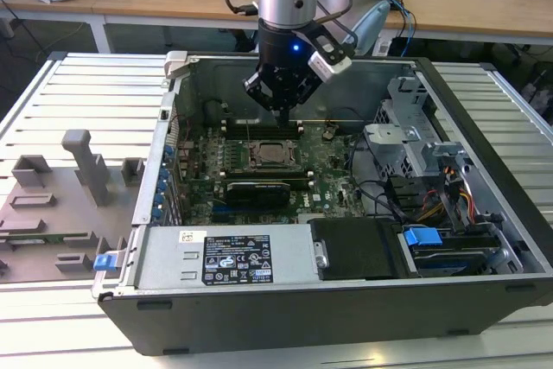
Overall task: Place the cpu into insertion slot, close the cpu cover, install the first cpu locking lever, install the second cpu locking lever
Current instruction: 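Install the first cpu locking lever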
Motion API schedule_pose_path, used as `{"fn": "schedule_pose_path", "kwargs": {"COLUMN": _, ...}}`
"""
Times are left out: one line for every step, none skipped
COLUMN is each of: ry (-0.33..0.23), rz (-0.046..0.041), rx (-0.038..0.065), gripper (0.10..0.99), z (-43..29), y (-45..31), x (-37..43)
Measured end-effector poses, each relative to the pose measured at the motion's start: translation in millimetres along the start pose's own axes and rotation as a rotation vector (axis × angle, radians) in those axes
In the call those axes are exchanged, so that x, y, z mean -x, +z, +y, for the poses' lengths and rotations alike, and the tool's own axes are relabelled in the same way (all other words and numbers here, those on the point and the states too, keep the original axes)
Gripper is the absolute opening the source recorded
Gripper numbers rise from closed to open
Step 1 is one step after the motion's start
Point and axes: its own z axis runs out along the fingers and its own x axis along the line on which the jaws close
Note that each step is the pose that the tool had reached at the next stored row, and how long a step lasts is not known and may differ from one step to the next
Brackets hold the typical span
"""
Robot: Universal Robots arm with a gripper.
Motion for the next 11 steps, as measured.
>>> {"fn": "schedule_pose_path", "kwargs": {"ry": 0.009, "rz": 0.0191, "rx": 0.005, "gripper": 0.106, "z": 0.0, "y": 0.3, "x": 0.0}}
{"fn": "schedule_pose_path", "kwargs": {"ry": 0.021, "rz": 0.0391, "rx": 0.01, "gripper": 0.106, "z": 0.0, "y": 0.8, "x": 0.0}}
{"fn": "schedule_pose_path", "kwargs": {"ry": 0.033, "rz": 0.0525, "rx": 0.013, "gripper": 0.106, "z": 0.1, "y": 1.2, "x": -0.1}}
{"fn": "schedule_pose_path", "kwargs": {"ry": 0.04, "rz": 0.0585, "rx": 0.014, "gripper": 0.106, "z": 0.1, "y": 1.5, "x": -0.1}}
{"fn": "schedule_pose_path", "kwargs": {"ry": 0.041, "rz": 0.0602, "rx": 0.014, "gripper": 0.106, "z": 0.1, "y": 1.4, "x": -0.1}}
{"fn": "schedule_pose_path", "kwargs": {"ry": 0.042, "rz": 0.0602, "rx": 0.014, "gripper": 0.106, "z": 0.1, "y": 1.5, "x": -0.1}}
{"fn": "schedule_pose_path", "kwargs": {"ry": 0.041, "rz": 0.0601, "rx": 0.015, "gripper": 0.106, "z": 0.1, "y": 1.5, "x": 0.0}}
{"fn": "schedule_pose_path", "kwargs": {"ry": 0.042, "rz": 0.0601, "rx": 0.015, "gripper": 0.106, "z": 0.1, "y": 1.5, "x": 0.0}}
{"fn": "schedule_pose_path", "kwargs": {"ry": 0.042, "rz": 0.0601, "rx": 0.015, "gripper": 0.106, "z": 0.1, "y": 1.5, "x": 0.0}}
{"fn": "schedule_pose_path", "kwargs": {"ry": 0.042, "rz": 0.0601, "rx": 0.015, "gripper": 0.106, "z": 0.1, "y": 1.5, "x": 0.0}}
{"fn": "schedule_pose_path", "kwargs": {"ry": 0.043, "rz": 0.0602, "rx": 0.014, "gripper": 0.106, "z": 0.1, "y": 1.6, "x": 0.0}}
